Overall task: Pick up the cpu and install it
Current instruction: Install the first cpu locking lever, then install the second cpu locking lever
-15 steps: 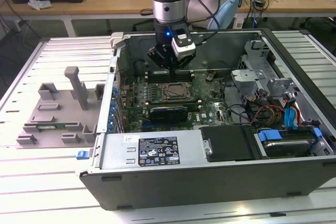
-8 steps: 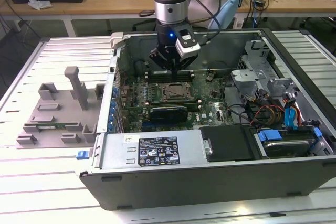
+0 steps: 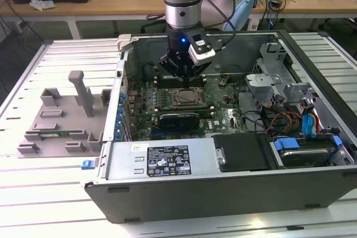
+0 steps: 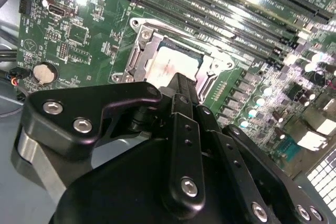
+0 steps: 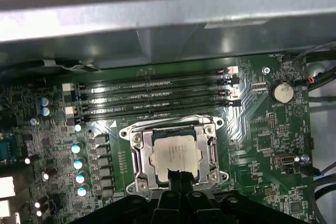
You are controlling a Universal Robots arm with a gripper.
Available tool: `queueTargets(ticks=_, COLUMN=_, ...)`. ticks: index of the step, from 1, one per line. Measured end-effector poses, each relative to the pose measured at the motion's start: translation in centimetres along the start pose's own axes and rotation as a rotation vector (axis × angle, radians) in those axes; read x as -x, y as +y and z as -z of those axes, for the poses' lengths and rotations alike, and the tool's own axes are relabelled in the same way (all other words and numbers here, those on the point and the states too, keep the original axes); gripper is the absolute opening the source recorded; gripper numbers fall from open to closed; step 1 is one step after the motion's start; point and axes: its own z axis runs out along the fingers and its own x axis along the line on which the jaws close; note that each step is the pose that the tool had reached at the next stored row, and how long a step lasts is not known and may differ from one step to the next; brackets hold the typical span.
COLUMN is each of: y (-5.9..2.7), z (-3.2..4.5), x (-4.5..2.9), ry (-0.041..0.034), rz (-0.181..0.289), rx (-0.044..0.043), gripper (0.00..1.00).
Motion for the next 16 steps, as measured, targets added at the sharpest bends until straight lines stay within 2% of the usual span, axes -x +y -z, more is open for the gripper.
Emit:
queueTargets(ticks=1, y=-0.14, z=-0.04, x=0.01, ry=0.0001, rz=0.002, rx=0.0023, gripper=0.11)
queueTargets(ticks=2, y=-0.40, z=-0.13, x=0.04, ry=0.0016, rz=0.004, rx=0.0157, gripper=0.11)
queueTargets(ticks=5, y=-0.72, z=-0.21, x=0.07, ry=0.0080, rz=0.004, rx=0.0783, gripper=0.11)
queueTargets(ticks=16, y=-0.97, z=-0.22, x=0.09, ry=0.0082, rz=0.004, rx=0.0789, gripper=0.11)
